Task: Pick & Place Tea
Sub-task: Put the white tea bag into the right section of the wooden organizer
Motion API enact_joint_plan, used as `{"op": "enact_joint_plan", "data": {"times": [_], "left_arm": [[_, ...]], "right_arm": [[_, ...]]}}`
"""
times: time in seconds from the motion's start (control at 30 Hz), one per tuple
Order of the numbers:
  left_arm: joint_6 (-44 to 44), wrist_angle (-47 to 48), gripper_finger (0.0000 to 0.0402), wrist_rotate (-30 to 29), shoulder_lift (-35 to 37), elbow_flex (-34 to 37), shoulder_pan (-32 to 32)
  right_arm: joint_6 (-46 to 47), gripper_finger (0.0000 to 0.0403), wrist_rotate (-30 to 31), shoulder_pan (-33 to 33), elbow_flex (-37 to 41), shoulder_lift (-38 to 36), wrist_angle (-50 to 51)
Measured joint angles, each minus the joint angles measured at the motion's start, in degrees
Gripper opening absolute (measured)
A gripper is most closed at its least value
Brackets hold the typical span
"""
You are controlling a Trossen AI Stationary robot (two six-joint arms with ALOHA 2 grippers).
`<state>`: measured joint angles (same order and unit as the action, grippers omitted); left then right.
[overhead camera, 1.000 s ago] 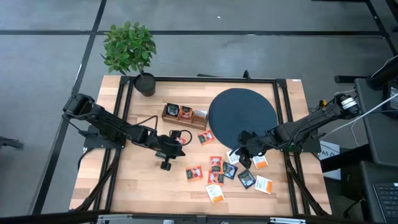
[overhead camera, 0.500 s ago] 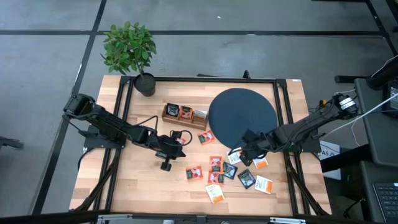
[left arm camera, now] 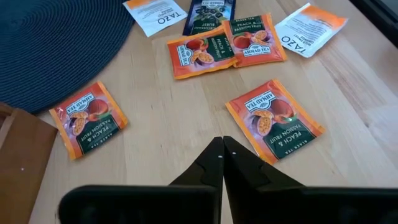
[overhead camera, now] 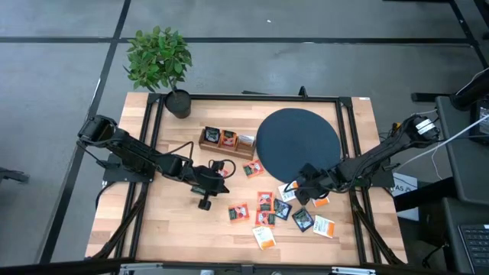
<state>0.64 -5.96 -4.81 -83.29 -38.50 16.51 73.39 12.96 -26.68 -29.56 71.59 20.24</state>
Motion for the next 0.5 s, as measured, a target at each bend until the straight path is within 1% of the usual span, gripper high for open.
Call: {"op": "enact_joint_plan", "data": {"times": [0.27,0.5], "left_arm": [[0.09,-0.31,0.0007,-0.01,0.00,0.00,0.00],[0.09,-0.31,0.0002,-0.01,0.00,0.00,0.00]], "right_arm": [[1.43,0.0221,0.05,0.00,4.81,0.00,-8.86],[4.17,0.0221,0.50,0.00,6.65,0.02,-9.88]]}}
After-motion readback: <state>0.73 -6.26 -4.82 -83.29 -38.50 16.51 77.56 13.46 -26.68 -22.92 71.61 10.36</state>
